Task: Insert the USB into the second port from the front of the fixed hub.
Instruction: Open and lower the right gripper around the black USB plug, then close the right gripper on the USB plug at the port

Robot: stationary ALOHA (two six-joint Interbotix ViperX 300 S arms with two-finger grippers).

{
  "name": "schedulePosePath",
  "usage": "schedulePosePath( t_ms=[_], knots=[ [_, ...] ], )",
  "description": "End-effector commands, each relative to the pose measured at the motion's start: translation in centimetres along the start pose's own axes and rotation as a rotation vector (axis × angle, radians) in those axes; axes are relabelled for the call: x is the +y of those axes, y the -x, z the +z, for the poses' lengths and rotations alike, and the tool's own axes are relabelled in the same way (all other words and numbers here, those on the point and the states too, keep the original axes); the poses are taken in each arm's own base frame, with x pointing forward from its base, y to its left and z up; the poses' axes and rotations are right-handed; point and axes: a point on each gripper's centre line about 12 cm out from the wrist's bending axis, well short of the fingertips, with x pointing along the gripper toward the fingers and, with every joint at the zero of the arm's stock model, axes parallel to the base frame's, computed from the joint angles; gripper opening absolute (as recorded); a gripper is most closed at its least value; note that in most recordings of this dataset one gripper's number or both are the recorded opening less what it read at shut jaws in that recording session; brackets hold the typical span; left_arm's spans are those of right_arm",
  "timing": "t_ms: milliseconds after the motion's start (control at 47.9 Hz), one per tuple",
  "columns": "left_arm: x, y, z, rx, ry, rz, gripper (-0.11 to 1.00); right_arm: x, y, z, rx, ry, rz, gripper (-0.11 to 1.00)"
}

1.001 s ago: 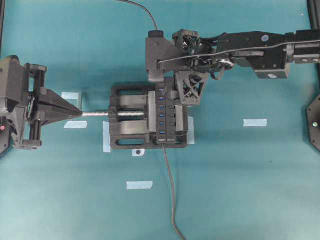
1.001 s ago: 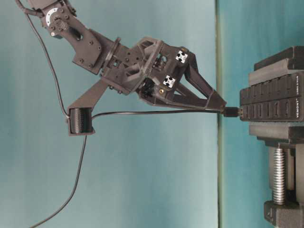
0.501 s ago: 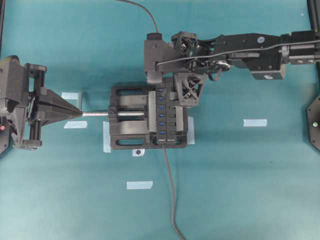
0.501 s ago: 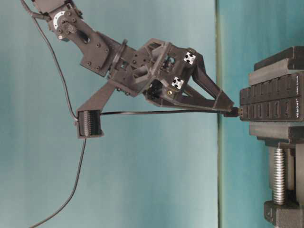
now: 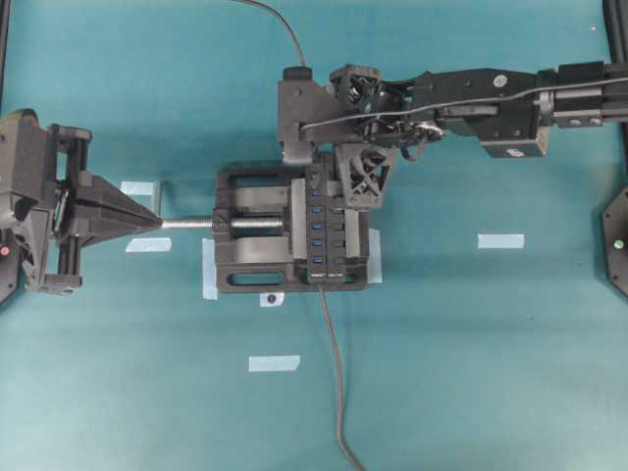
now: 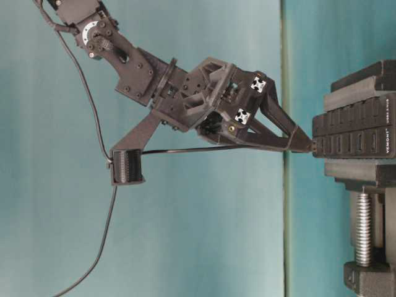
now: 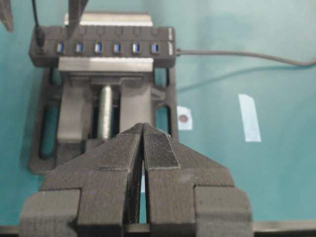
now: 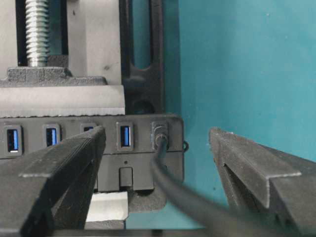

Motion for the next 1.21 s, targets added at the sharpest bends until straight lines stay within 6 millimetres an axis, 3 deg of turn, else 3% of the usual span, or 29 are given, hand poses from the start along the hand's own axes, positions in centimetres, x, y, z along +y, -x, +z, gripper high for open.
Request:
schedulePosePath(
  t_ms=[0, 772, 897, 1043, 1189],
  knots=[
    [-0.05, 0.08, 0.64, -0.020, -0.002, -0.002, 0.00, -0.45, 1.02, 1.26, -0.046, -0.003, -0.013, 0.86],
    [-0.06, 0.16, 0.75, -0.024, -0.002, -0.002, 0.00, -0.38, 0.66, 1.04, -0.033, -0.008, -0.009, 0.81],
    [-0.06, 0.16, 0.77, -0.026, -0.004, -0.002, 0.00, -0.38, 0.65, 1.01, -0.029, -0.006, -0.009, 0.67],
    [-0.02, 0.19, 0.77, -0.026, -0.001, -0.001, 0.00, -0.38, 0.65, 1.01, -0.030, -0.008, -0.008, 0.37],
    [-0.06, 0.19, 0.77, -0.026, -0.004, -0.002, 0.00, -0.38, 0.65, 1.03, -0.031, -0.008, -0.009, 0.16]
  ],
)
